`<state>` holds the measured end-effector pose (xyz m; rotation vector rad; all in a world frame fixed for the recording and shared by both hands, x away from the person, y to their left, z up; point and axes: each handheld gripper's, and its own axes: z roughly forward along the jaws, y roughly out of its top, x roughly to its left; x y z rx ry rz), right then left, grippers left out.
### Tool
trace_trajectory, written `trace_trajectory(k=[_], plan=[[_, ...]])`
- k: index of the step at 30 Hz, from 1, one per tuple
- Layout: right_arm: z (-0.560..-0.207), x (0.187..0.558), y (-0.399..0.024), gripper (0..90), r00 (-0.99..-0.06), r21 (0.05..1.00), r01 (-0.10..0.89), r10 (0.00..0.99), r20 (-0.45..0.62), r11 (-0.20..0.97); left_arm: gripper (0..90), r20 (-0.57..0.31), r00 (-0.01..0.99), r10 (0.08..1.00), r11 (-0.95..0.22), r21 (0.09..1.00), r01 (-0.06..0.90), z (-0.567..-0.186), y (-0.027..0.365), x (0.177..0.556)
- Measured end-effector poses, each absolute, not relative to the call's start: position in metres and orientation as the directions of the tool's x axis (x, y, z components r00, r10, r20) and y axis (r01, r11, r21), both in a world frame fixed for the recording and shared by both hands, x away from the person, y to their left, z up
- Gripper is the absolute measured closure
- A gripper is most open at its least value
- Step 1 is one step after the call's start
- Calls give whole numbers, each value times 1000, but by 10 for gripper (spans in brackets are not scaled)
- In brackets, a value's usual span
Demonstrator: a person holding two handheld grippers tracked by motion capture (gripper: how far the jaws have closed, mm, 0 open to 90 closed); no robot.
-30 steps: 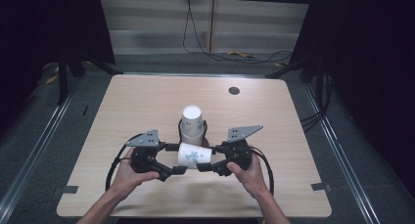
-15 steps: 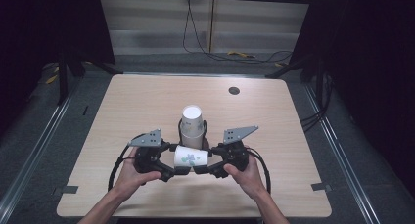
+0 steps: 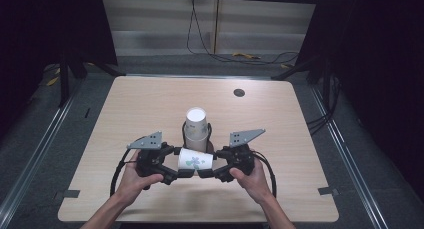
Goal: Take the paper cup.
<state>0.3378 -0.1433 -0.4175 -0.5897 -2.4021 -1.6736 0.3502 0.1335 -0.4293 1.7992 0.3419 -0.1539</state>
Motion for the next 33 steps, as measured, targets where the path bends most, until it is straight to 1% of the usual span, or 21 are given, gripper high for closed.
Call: trace_trajectory(k=[3,12,17,20,29,33], plan=[[-416,337,-142,372,-914,868,392,235,330,305,209,-270,950,154,-225,927,300,-428,133,349],[-414,337,-144,372,-914,874,393,225,337,286,212,-264,953,148,-206,934,291,-426,134,348],[-415,337,-145,371,-915,877,391,220,338,278,235,-271,952,140,-196,935,295,-426,135,348],[-415,338,-145,369,-914,876,395,214,344,278,240,-260,956,139,-207,936,284,-424,136,348],[-418,339,-144,307,-909,866,408,221,354,289,264,-244,961,131,-218,938,268,-422,136,347],[-419,340,-143,300,-908,864,410,222,356,293,269,-240,962,132,-220,939,264,-422,136,346]])
